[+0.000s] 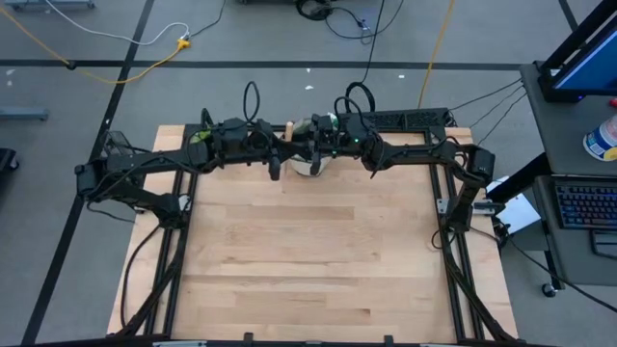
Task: Pick & Place Garden tools in Gardening bag
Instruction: Put the brown trowel into the green gardening bag
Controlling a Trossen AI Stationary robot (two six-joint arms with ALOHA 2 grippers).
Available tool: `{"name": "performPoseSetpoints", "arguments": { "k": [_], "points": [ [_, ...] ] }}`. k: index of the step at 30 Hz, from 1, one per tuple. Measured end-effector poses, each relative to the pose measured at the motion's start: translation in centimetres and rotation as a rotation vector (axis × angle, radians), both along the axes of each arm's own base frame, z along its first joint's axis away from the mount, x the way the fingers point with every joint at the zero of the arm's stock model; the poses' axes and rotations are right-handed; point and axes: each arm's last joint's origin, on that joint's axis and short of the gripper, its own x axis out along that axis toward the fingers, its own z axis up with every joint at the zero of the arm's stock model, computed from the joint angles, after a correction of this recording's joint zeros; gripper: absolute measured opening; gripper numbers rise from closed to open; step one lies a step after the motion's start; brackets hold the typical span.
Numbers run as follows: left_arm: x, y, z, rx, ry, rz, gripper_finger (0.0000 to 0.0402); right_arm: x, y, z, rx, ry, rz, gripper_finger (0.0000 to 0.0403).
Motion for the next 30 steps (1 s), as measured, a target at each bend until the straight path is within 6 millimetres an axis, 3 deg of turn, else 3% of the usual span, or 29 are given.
{"name": "performPoseSetpoints", "arguments": {
  "k": [14,30],
  "points": [
    [-0.3,0.5,-0.1,-0.056,0.004,-0.084,0.0058,0.0,0.0,0.0,-0.049,0.001,-0.008,0.0093],
    [-1.7,2.2,-0.9,-0.289,0.056,-0.332,0.0058,0.0,-0.2,-0.1,-0.08,0.0,-0.02,0.0196]
  ]
}}
